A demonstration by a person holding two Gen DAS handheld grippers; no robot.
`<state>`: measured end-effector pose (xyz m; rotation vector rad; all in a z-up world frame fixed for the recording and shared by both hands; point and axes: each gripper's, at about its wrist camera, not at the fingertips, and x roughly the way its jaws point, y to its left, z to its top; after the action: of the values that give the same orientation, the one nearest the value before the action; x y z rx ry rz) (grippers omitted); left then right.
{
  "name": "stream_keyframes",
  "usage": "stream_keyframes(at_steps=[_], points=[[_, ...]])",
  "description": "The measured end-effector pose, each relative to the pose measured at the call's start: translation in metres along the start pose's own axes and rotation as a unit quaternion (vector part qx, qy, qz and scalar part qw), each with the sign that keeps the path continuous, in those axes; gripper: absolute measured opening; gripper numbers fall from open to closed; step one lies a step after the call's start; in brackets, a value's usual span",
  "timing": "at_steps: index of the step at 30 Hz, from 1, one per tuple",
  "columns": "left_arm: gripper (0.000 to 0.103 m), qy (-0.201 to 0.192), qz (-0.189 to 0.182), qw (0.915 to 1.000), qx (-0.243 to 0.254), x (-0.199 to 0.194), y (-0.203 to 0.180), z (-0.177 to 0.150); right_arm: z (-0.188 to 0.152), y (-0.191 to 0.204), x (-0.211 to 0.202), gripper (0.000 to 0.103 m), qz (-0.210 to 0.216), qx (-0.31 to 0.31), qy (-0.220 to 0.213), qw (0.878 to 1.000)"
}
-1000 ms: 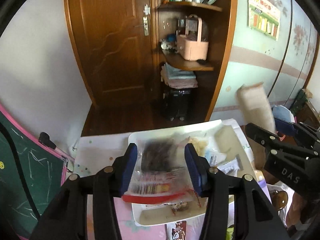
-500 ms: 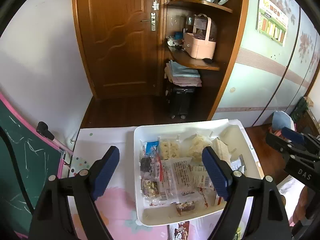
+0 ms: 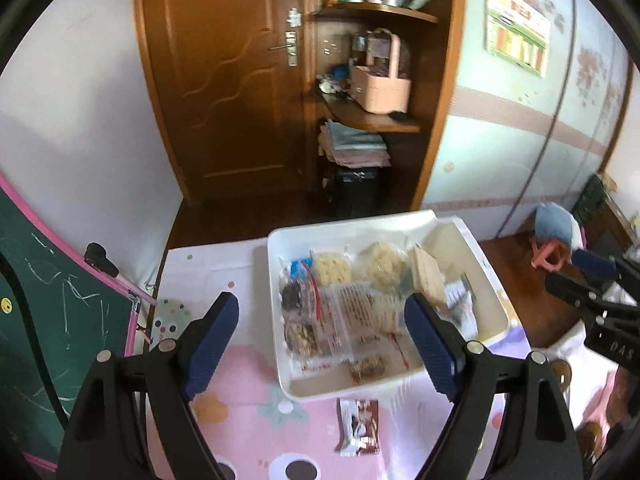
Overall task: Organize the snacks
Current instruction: 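Withdraw both grippers from the bin back over the remaining snacks, then grasp the green biscuit pack with the right gripper while the left grasps the wafer packet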
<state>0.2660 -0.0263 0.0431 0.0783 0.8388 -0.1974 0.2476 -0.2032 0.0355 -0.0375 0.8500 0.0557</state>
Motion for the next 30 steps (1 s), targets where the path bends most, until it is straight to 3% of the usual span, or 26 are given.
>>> stream_keyframes(at_steps=[8, 16, 25, 30], points=[[0.084, 0.017, -0.029, 0.9974, 0.063, -0.014, -0.023, -0.052, -0.041, 0.0, -0.013, 0.063, 0.023, -0.011, 0.01, 1.0], [0.084, 0.056, -0.066, 0.9897, 0.114, 0.008, -0.043, -0.111, -0.105, 0.005, 0.015, 0.063, 0.046, 0.0, 0.066, 0.997], [0.084, 0.127, -0.088, 0.9849, 0.077, 0.061, -0.037, -0.168, -0.193, 0.006, 0.063, 0.063, 0.033, 0.023, 0.136, 0.99], [0.084, 0.145, -0.09, 0.9834, 0.063, 0.083, -0.038, -0.181, -0.216, 0.01, 0.08, 0.063, 0.032, 0.035, 0.16, 0.986]])
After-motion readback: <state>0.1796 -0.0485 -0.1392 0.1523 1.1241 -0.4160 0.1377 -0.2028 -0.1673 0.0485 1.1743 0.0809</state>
